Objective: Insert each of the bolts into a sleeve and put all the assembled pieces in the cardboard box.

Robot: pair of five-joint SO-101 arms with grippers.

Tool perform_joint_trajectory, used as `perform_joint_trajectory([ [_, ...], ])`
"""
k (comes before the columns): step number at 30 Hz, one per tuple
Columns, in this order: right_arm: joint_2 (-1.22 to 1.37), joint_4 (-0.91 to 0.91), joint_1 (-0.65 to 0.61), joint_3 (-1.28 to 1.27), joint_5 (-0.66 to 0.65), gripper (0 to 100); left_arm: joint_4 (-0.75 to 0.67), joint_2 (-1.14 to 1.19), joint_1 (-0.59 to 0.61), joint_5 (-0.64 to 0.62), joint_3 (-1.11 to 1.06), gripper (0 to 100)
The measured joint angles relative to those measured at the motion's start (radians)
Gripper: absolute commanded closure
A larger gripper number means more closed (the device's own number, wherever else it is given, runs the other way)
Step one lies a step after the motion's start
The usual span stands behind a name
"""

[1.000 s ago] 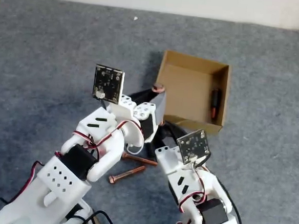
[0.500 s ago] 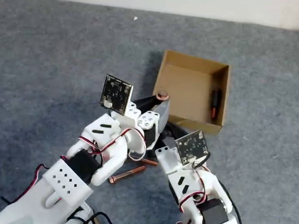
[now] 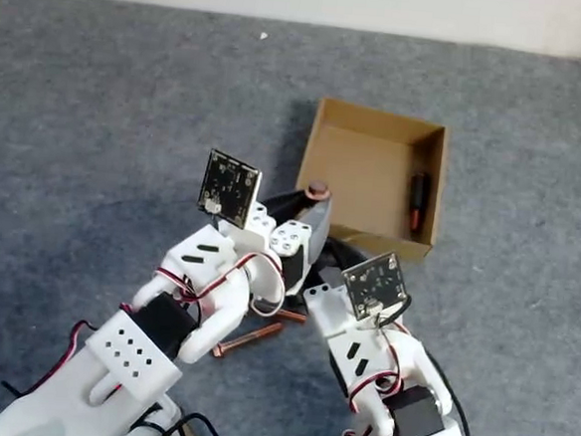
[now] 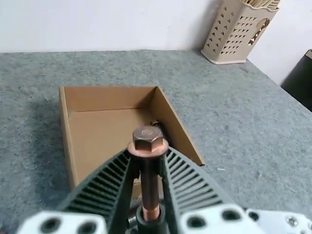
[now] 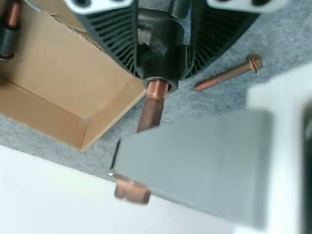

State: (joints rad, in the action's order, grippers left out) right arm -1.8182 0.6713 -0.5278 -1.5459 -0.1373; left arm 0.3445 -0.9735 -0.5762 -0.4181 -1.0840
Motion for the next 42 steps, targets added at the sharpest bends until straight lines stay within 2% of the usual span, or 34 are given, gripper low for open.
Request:
perform_joint_trajectory([
  [5,0.0,-0.072,0.057,0.0,0.002,99.2,0.002,0.0,-0.002,0.0,-0.031,99],
  [8,0.0,-0.092,0.094,-0.002,0.057,99.2,-0.006,0.0,-0.012,0.0,-0.04,99],
  [11,0.0,-0.094,0.112,-0.002,0.089,99.2,-0.008,0.0,-0.014,0.0,-0.04,89],
  [15,0.002,-0.095,0.15,-0.002,0.107,99.2,0.021,-0.008,-0.015,0.064,-0.043,77],
  [20,0.002,-0.098,0.175,-0.021,0.109,99.2,0.173,-0.003,-0.005,0.083,-0.014,74],
  [26,0.002,-0.1,0.19,-0.041,0.109,99.2,0.405,-0.002,-0.005,0.123,0.121,74],
  [31,0.0,-0.1,0.275,-0.041,0.117,99.2,0.554,0.0,0.055,0.336,0.201,75],
  [33,0.0,-0.1,0.299,-0.041,0.118,99.1,0.577,0.0,0.103,0.397,0.21,78],
  [38,0.0,-0.101,0.31,-0.041,0.118,91.2,0.582,-0.064,0.282,0.427,0.212,91],
  [42,0.0,-0.101,0.311,-0.068,0.12,95.8,0.586,-0.175,0.414,0.43,0.203,99],
])
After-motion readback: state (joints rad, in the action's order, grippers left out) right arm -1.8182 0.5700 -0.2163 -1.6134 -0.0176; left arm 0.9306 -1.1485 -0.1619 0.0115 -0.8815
